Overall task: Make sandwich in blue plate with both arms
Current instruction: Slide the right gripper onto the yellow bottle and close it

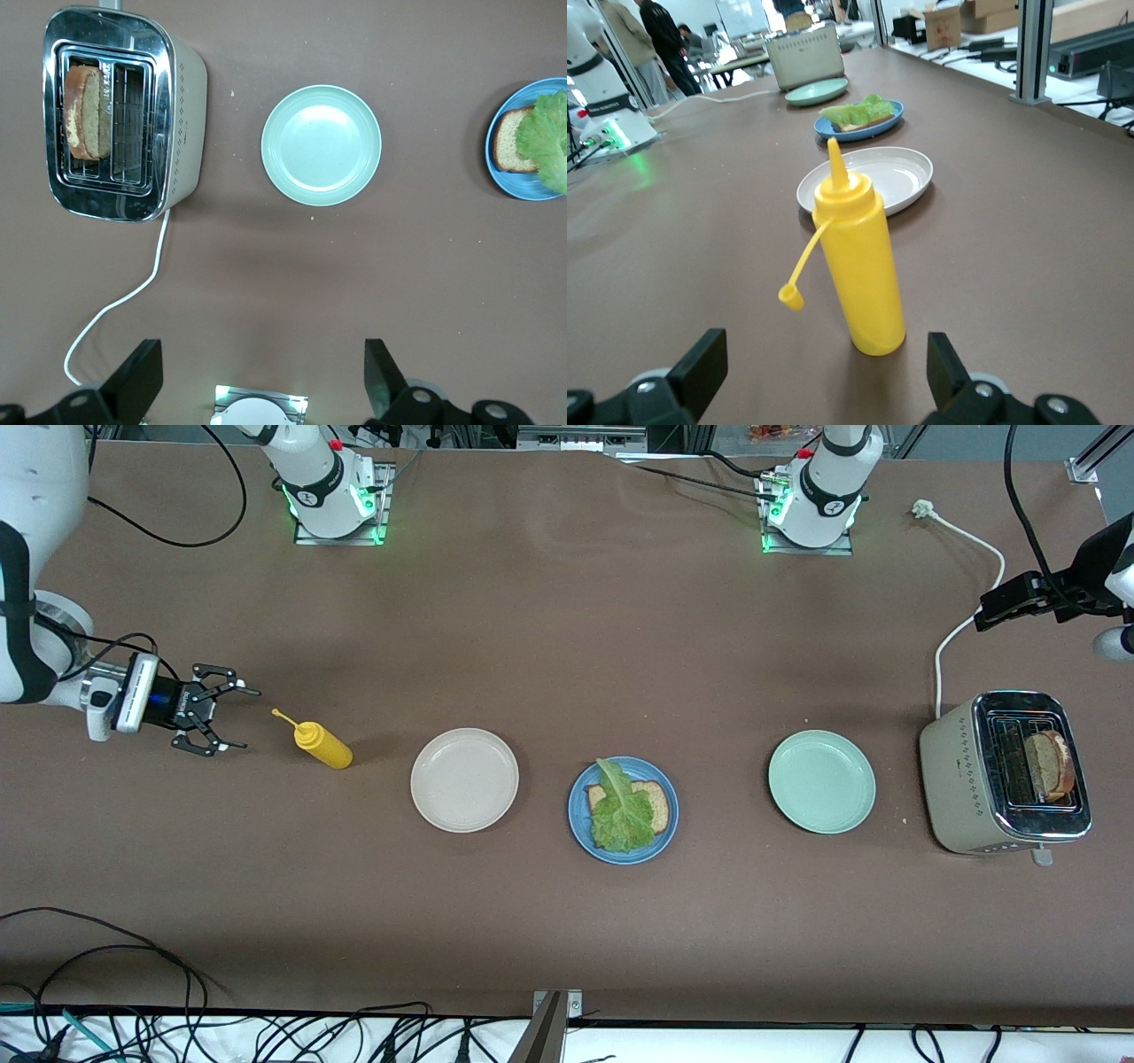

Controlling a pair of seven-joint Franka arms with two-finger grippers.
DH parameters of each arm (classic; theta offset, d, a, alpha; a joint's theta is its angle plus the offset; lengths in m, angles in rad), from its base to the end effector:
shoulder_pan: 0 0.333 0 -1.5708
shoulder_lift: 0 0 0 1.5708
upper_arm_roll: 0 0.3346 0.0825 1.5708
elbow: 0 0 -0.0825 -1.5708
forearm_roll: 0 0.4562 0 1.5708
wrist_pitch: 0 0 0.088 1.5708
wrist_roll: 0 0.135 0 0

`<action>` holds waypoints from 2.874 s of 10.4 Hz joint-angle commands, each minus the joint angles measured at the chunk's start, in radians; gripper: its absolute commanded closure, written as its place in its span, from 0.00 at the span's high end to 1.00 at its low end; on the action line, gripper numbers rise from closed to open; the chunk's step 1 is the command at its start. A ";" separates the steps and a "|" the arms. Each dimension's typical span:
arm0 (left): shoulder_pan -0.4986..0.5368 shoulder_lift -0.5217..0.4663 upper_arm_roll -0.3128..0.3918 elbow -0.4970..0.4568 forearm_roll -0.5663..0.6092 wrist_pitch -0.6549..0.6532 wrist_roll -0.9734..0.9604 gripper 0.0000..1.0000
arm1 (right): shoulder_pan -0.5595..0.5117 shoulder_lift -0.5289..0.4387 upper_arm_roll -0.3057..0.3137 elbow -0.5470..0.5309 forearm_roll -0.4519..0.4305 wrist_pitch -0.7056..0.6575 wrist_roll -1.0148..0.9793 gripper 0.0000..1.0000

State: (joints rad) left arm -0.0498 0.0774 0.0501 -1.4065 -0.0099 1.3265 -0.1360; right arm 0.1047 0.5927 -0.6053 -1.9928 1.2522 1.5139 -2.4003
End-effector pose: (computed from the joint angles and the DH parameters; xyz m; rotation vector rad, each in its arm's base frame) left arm 0.6212 -0.0026 0.6349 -3.1200 -0.2106 0.2465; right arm 0.5679 -0.1668 0.1454 -1.7409 -1.2507 -0.8836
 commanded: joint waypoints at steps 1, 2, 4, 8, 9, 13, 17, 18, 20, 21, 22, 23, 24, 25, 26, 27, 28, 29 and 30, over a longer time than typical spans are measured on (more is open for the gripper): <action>0.001 0.012 -0.006 0.031 0.030 -0.020 -0.008 1.00 | -0.019 0.140 0.009 0.049 0.107 -0.109 -0.115 1.00; 0.001 0.012 -0.006 0.031 0.030 -0.020 -0.008 1.00 | -0.020 0.159 0.009 0.051 0.111 -0.115 -0.125 1.00; 0.001 0.012 -0.006 0.031 0.030 -0.020 -0.008 1.00 | -0.020 0.185 0.021 0.051 0.140 -0.118 -0.157 1.00; 0.001 0.013 -0.006 0.031 0.030 -0.020 -0.008 1.00 | -0.031 0.206 0.094 0.051 0.191 -0.116 -0.163 1.00; 0.002 0.012 -0.006 0.031 0.030 -0.020 -0.008 1.00 | -0.031 0.211 0.096 0.051 0.199 -0.116 -0.168 1.00; 0.002 0.012 -0.006 0.031 0.031 -0.020 -0.008 1.00 | -0.031 0.220 0.108 0.051 0.207 -0.116 -0.168 1.00; 0.002 0.012 -0.004 0.030 0.031 -0.020 -0.008 1.00 | -0.031 0.222 0.113 0.052 0.214 -0.116 -0.168 1.00; 0.002 0.012 -0.006 0.031 0.031 -0.020 -0.008 1.00 | -0.031 0.222 0.125 0.057 0.219 -0.116 -0.168 1.00; 0.002 0.012 -0.004 0.029 0.031 -0.020 -0.008 1.00 | -0.031 0.233 0.137 0.065 0.222 -0.116 -0.169 1.00; 0.002 0.012 -0.006 0.030 0.031 -0.020 -0.008 1.00 | -0.031 0.233 0.151 0.065 0.233 -0.116 -0.169 1.00; 0.002 0.012 -0.006 0.031 0.031 -0.020 -0.008 1.00 | -0.031 0.233 0.153 0.065 0.236 -0.116 -0.169 1.00; 0.002 0.012 -0.004 0.031 0.031 -0.020 -0.008 1.00 | -0.031 0.236 0.153 0.072 0.245 -0.116 -0.169 1.00; 0.002 0.012 -0.004 0.031 0.031 -0.020 -0.008 1.00 | -0.030 0.246 0.157 0.091 0.248 -0.116 -0.168 1.00; 0.002 0.012 -0.006 0.031 0.031 -0.020 -0.008 1.00 | -0.031 0.256 0.177 0.098 0.263 -0.116 -0.168 1.00; 0.002 0.012 -0.006 0.031 0.031 -0.020 -0.008 1.00 | -0.031 0.259 0.185 0.100 0.275 -0.115 -0.168 1.00; 0.002 0.012 -0.004 0.031 0.031 -0.020 -0.008 1.00 | -0.031 0.259 0.196 0.101 0.286 -0.112 -0.166 1.00; 0.002 0.013 -0.006 0.031 0.031 -0.020 -0.008 1.00 | -0.030 0.260 0.197 0.101 0.298 -0.109 -0.165 1.00; 0.002 0.012 -0.006 0.031 0.031 -0.020 -0.008 1.00 | -0.028 0.263 0.197 0.103 0.300 -0.109 -0.165 0.99; 0.002 0.012 -0.006 0.029 0.031 -0.020 -0.008 1.00 | -0.028 0.268 0.197 0.117 0.299 -0.112 -0.165 0.85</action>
State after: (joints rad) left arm -0.0496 0.0775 0.0506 -1.4065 -0.0099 1.3265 -0.1385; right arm 0.0891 0.8377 -0.4145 -1.9096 1.5315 1.4190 -2.5586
